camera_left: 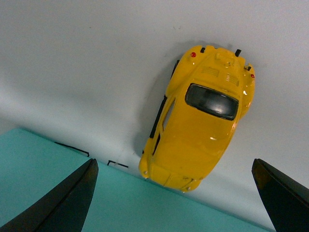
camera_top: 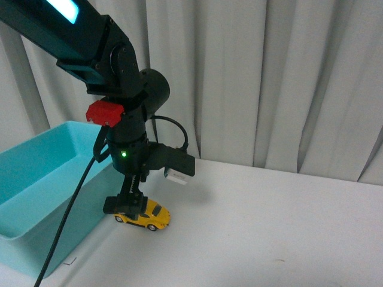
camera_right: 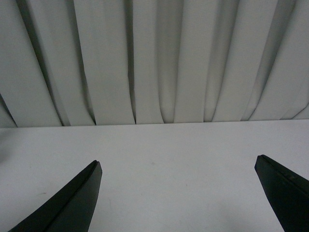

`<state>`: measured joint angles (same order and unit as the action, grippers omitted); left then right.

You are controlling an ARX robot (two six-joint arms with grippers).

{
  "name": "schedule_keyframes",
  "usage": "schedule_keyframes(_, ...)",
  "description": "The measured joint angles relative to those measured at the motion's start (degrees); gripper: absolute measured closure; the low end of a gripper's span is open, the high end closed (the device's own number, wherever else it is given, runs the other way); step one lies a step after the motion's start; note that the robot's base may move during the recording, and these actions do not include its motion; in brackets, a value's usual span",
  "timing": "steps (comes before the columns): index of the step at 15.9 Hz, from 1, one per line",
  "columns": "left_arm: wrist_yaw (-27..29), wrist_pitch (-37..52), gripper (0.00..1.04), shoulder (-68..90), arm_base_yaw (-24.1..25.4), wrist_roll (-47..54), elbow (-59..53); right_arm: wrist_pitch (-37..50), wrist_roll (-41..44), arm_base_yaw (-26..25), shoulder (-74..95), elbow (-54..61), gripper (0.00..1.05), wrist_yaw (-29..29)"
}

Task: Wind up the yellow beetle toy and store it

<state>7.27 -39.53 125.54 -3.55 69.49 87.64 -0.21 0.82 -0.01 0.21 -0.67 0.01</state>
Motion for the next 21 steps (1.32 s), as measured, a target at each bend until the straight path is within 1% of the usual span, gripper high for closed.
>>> schedule_keyframes(6,0.0,3.4,0.07,0.7,-0.2,1.6,-1.6,0.0,0.0,0.0,0.0,0.0,0.07,0.0)
schedule_keyframes(7,0.4,3.9,0.07,0.7,-0.3,0.5,-2.4,0.0,0.0,0.0,0.0,0.0,0.07,0.0)
schedule_keyframes(8,1.6,4.8,0.07,0.9,-0.3,-3.2,-3.9,0.0,0.0,0.0,0.0,0.0,0.07,0.0)
schedule_keyframes(9,1.3,5.6,0.25,1.0,-0.4,-3.5,-4.3,0.0,0.0,0.0,0.0,0.0,0.07,0.0)
schedule_keyframes(11,0.5,5.9,0.46,1.0,-0.5,-2.3,-4.4,0.0,0.0,0.0,0.0,0.0,0.07,0.0)
schedule_keyframes(13,0.0,5.8,0.62,1.0,-0.8,1.1,-4.3,0.0,0.0,0.0,0.0,0.0,0.07,0.0)
schedule_keyframes(15,-1.2,5.4,0.66,0.9,-1.4,5.3,-4.0,0.0,0.0,0.0,0.0,0.0,0.07,0.0)
schedule_keyframes(16,-4.8,3.2,0.68,0.4,-2.8,14.4,-3.8,0.0,0.0,0.0,0.0,0.0,0.07,0.0)
schedule_keyframes(17,-10.1,1.2,0.69,-1.3,-5.4,25.0,-3.8,0.0,0.0,0.0,0.0,0.0,0.07,0.0)
schedule_keyframes(19,-14.5,-0.6,0.69,-5.0,-7.0,28.5,-1.8,0.0,0.0,0.0,0.0,0.0,0.07,0.0)
schedule_keyframes(21,-16.2,-2.9,0.69,-8.6,-7.0,28.7,1.6,0.0,0.0,0.0,0.0,0.0,0.07,0.0)
